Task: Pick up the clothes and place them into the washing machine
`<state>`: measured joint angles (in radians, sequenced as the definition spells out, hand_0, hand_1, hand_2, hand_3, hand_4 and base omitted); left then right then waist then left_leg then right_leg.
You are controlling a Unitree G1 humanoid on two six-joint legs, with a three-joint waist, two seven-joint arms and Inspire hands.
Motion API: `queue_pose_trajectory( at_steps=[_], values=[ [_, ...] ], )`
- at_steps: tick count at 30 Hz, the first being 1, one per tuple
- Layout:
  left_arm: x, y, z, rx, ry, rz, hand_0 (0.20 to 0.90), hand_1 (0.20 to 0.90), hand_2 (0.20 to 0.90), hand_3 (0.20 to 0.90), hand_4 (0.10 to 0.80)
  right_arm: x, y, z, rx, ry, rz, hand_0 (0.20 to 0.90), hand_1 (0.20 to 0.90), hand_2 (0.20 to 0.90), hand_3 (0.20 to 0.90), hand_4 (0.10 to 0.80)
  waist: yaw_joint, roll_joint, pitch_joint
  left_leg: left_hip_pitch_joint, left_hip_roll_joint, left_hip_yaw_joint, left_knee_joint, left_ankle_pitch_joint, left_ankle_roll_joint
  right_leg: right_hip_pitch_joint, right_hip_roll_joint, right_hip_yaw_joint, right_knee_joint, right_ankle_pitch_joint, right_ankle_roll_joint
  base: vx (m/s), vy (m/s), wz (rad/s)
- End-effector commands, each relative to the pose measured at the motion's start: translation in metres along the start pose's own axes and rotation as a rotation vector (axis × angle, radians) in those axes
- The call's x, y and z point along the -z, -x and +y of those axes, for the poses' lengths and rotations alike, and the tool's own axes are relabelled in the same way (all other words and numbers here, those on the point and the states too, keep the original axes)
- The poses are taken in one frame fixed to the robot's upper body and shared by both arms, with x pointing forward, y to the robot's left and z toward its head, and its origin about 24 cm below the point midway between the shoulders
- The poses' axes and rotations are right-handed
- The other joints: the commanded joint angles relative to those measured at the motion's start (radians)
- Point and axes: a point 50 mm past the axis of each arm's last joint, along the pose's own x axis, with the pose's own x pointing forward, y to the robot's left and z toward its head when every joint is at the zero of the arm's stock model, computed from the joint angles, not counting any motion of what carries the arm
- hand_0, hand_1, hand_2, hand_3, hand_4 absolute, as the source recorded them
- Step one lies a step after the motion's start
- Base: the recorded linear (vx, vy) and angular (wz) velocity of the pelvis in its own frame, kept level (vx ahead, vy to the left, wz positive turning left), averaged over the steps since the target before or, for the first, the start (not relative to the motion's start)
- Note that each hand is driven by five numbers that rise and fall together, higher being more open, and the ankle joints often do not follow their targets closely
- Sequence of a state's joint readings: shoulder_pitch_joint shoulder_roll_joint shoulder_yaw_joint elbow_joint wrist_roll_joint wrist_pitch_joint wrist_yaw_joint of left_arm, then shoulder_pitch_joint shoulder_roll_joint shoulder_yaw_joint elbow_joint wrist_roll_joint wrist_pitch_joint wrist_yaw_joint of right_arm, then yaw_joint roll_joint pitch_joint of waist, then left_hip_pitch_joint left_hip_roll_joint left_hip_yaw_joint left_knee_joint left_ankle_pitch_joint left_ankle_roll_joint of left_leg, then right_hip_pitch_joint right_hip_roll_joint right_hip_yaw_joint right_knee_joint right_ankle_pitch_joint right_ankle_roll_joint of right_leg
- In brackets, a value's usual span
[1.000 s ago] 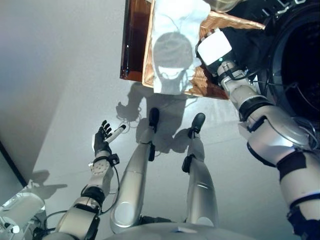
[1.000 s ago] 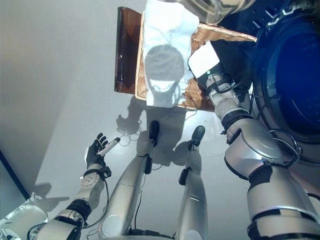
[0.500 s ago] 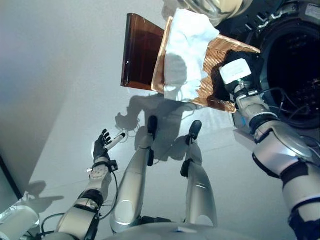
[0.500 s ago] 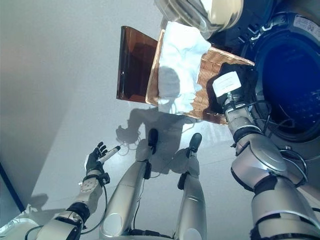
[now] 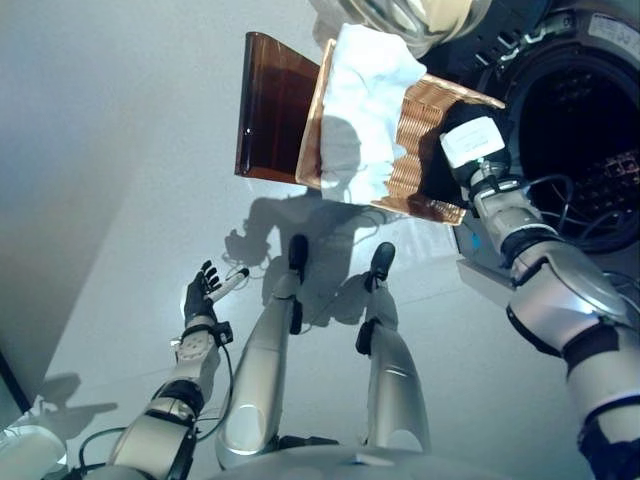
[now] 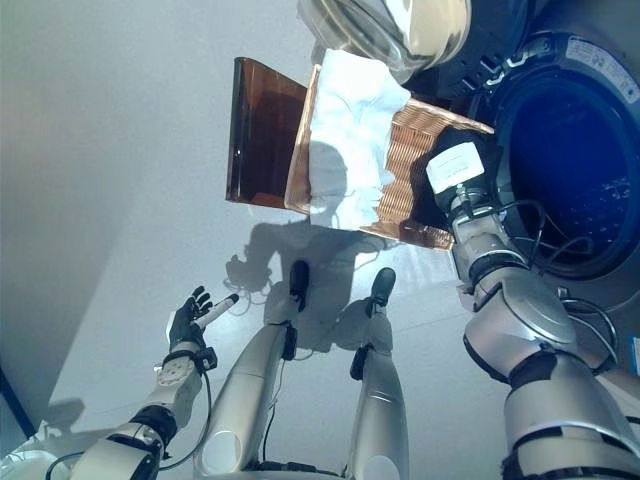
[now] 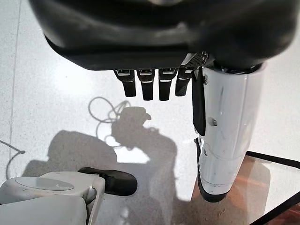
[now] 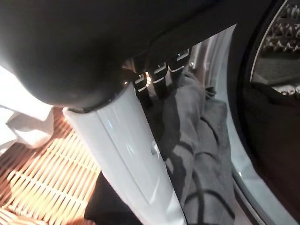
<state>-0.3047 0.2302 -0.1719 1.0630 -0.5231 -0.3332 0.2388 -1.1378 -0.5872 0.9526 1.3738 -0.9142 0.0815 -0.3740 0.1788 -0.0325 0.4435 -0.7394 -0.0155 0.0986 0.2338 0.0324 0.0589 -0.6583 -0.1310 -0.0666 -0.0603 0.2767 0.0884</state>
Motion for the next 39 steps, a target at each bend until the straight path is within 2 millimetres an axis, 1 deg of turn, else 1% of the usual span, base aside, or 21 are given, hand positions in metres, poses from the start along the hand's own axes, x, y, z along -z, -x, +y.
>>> queue_pose_trajectory(
  at_steps=[1,6,13,17,20,22,23,24,25,26,27,28,29,30,31,32,33,35,38,39],
  values=[
    [0.012,0.007,0.025,-0.07,-0.017,0.008,0.9,0.9,0.9,0.9,0.8,0.077,-0.003,-0.028,0.084,0.088,0.21,0.2,0.2,0.2,0.2,0.3,0.032,0.072,-0.001,0.136,0.027,-0.061,-0.321,0.143,-0.137,0.082,0.062,-0.006,0.012,-0.059,0.014,0.0,0.0,0.0],
    [0.011,0.006,0.024,-0.078,-0.01,0.005,0.9,0.9,0.9,0.9,0.8,0.074,-0.006,-0.039,0.13,0.079,0.201,0.2,0.2,0.2,0.2,0.3,0.031,0.071,-0.001,0.13,0.03,-0.06,-0.321,0.142,-0.136,0.072,0.063,-0.008,0.016,-0.06,0.012,0.0,0.0,0.0],
    [0.009,0.006,0.023,-0.078,-0.011,-0.008,0.9,0.9,0.9,0.9,0.8,0.074,-0.007,-0.043,0.164,0.063,0.207,0.2,0.2,0.2,0.2,0.3,0.028,0.072,-0.005,0.131,0.031,-0.058,-0.321,0.14,-0.135,0.069,0.063,-0.011,0.018,-0.06,0.012,-0.005,0.0,-0.02],
    [0.008,0.006,0.024,-0.082,-0.017,-0.012,0.9,0.9,0.9,0.9,0.8,0.076,-0.006,-0.043,0.187,0.006,0.231,0.2,0.2,0.2,0.2,0.3,0.026,0.073,-0.009,0.138,0.031,-0.057,-0.321,0.139,-0.135,0.072,0.061,-0.01,0.018,-0.06,0.013,-0.011,0.001,-0.04],
    [0.008,0.006,0.025,-0.089,-0.018,-0.012,0.9,0.9,0.9,0.9,0.8,0.077,-0.007,-0.048,0.227,-0.095,0.248,0.2,0.2,0.2,0.2,0.3,0.025,0.073,-0.014,0.143,0.032,-0.054,-0.321,0.138,-0.135,0.074,0.061,-0.009,0.02,-0.06,0.013,-0.01,0.0,-0.07],
    [0.009,0.006,0.026,-0.095,-0.016,-0.01,0.9,0.9,0.9,0.9,0.8,0.075,-0.007,-0.049,0.261,-0.258,0.273,0.2,0.2,0.2,0.2,0.3,0.024,0.073,-0.015,0.155,0.032,-0.052,-0.321,0.135,-0.134,0.081,0.063,-0.007,0.024,-0.062,0.013,0.001,0.0,-0.02],
    [0.009,0.006,0.026,-0.095,-0.016,-0.01,0.9,0.9,0.9,0.9,0.8,0.075,-0.007,-0.049,0.261,-0.259,0.273,0.2,0.2,0.2,0.2,0.3,0.023,0.073,-0.018,0.15,0.031,-0.053,-0.321,0.138,-0.133,0.078,0.062,-0.008,0.023,-0.06,0.013,0.0,0.0,0.0],
    [0.008,0.006,0.026,-0.103,-0.008,-0.01,0.9,0.9,0.9,0.9,0.8,0.069,-0.008,-0.056,0.325,-0.51,0.288,0.2,0.2,0.2,0.2,0.3,0.02,0.072,-0.022,0.162,0.033,-0.049,-0.321,0.135,-0.133,0.087,0.065,-0.007,0.026,-0.063,0.012,0.012,-0.001,-0.03],
    [0.01,0.006,0.028,-0.109,-0.005,-0.003,0.9,0.9,0.9,0.9,0.8,0.065,-0.008,-0.057,0.343,-0.614,0.283,0.2,0.2,0.2,0.2,0.3,0.017,0.07,-0.026,0.167,0.033,-0.048,-0.321,0.133,-0.132,0.091,0.065,-0.005,0.026,-0.063,0.012,0.025,-0.009,-0.03],
    [0.011,0.006,0.028,-0.113,-0.003,0.002,0.9,0.9,0.9,0.9,0.8,0.061,-0.008,-0.058,0.375,-0.791,0.294,0.2,0.2,0.2,0.2,0.3,0.014,0.068,-0.031,0.172,0.034,-0.046,-0.321,0.131,-0.132,0.097,0.065,-0.005,0.026,-0.064,0.012,0.02,-0.015,-0.04],
    [0.012,0.006,0.031,-0.122,-0.001,0.009,0.9,0.9,0.9,0.9,0.8,0.06,-0.007,-0.058,0.389,-0.881,0.296,0.2,0.2,0.2,0.2,0.3,0.011,0.066,-0.035,0.176,0.034,-0.044,-0.321,0.13,-0.131,0.101,0.066,-0.004,0.027,-0.066,0.012,0.009,-0.012,-0.06],
    [0.012,0.006,0.031,-0.122,-0.001,0.008,0.9,0.9,0.9,0.9,0.8,0.06,-0.007,-0.058,0.39,-0.882,0.296,0.2,0.2,0.2,0.2,0.3,0.01,0.066,-0.038,0.172,0.034,-0.045,-0.321,0.132,-0.131,0.097,0.065,-0.005,0.026,-0.064,0.012,0.024,-0.013,-0.09],
    [0.015,0.007,0.035,-0.136,-0.002,0.029,0.9,0.9,0.9,0.9,0.8,0.053,-0.004,-0.049,0.408,-1.229,0.327,0.2,0.2,0.2,0.2,0.3,0.002,0.063,-0.049,0.184,0.035,-0.041,-0.321,0.128,-0.128,0.108,0.067,-0.003,0.028,-0.069,0.01,0.039,-0.013,-0.07],
    [0.018,0.008,0.037,-0.145,-0.002,0.041,0.9,0.9,0.9,0.9,0.8,0.052,-0.002,-0.044,0.432,-1.43,0.36,0.2,0.2,0.2,0.2,0.3,-0.002,0.062,-0.054,0.194,0.037,-0.039,-0.321,0.122,-0.127,0.118,0.067,-0.001,0.029,-0.074,0.01,0.058,-0.017,-0.03],
    [0.019,0.008,0.04,-0.155,-0.001,0.049,0.9,0.9,0.9,0.9,0.8,0.045,0.0,-0.043,0.456,-1.585,0.356,0.2,0.2,0.2,0.2,0.3,-0.006,0.061,-0.059,0.201,0.037,-0.037,-0.321,0.119,-0.126,0.122,0.069,0.002,0.03,-0.075,0.01,0.0,0.0,0.0],
    [0.019,0.008,0.04,-0.155,-0.001,0.049,0.9,0.9,0.9,0.9,0.8,0.045,0.0,-0.043,0.456,-1.586,0.356,0.2,0.2,0.2,0.2,0.3,-0.006,0.06,-0.061,0.198,0.036,-0.037,-0.321,0.122,-0.126,0.119,0.068,0.001,0.029,-0.073,0.01,0.048,-0.008,0.01],
    [0.022,0.009,0.044,-0.165,-0.004,0.066,0.9,0.9,0.9,0.9,0.8,0.028,0.007,-0.029,0.448,-1.834,0.351,0.2,0.2,0.2,0.2,0.3,-0.013,0.058,-0.072,0.216,0.035,-0.03,-0.321,0.111,-0.123,0.138,0.071,0.003,0.028,-0.08,0.011,0.049,-0.004,0.0],
    [0.026,0.011,0.046,-0.164,-0.007,0.081,0.9,0.9,0.9,0.9,0.8,0.009,0.015,-0.019,0.437,-2.063,0.319,0.2,0.2,0.2,0.2,0.3,-0.019,0.057,-0.085,0.228,0.035,-0.024,-0.321,0.107,-0.122,0.151,0.072,0.005,0.027,-0.084,0.011,0.061,-0.001,-0.08],
    [0.033,0.014,0.048,-0.163,-0.008,0.106,0.9,0.9,0.9,0.9,0.8,-0.013,0.029,-0.011,0.435,-2.314,0.26,0.2,0.2,0.2,0.2,0.3,-0.025,0.058,-0.105,0.246,0.035,-0.018,-0.321,0.1,-0.119,0.167,0.071,0.009,0.026,-0.09,0.011,0.042,0.007,-0.15],
    [0.036,0.016,0.048,-0.16,-0.012,0.116,0.9,0.9,0.9,0.9,0.8,-0.021,0.034,-0.003,0.417,-2.405,0.264,0.2,0.2,0.2,0.2,0.3,-0.028,0.06,-0.114,0.248,0.032,-0.016,-0.321,0.101,-0.118,0.171,0.071,0.01,0.024,-0.089,0.011,0.044,0.009,-0.17]
  ],
)
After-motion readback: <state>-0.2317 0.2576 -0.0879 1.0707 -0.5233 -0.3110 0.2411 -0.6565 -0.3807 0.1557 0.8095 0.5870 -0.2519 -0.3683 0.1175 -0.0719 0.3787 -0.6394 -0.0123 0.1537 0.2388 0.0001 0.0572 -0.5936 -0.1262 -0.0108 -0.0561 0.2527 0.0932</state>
